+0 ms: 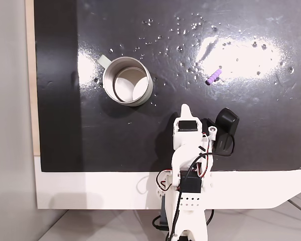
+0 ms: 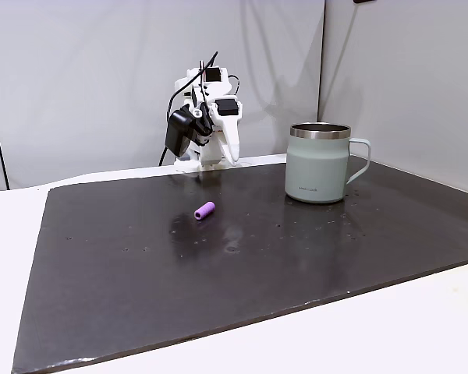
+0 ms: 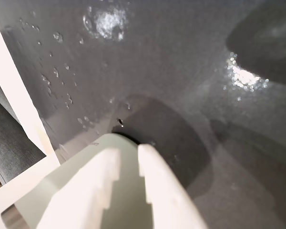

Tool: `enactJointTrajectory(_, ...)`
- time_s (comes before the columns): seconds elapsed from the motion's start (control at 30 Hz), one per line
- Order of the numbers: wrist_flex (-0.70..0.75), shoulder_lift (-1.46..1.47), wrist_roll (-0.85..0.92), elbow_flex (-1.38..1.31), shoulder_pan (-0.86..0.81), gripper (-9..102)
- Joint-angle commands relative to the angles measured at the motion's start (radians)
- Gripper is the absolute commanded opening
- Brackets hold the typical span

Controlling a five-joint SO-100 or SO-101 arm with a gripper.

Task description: Grasp a pengrip and put it in the cup.

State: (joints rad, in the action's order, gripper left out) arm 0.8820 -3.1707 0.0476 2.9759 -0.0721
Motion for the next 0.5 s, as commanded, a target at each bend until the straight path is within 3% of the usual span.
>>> enactJointTrajectory(0.0,-0.02,-0.008,0.044,-0.011,0.023,0)
enactJointTrajectory(0.47,0.003,-0.008,0.084,-0.049,0.023,0)
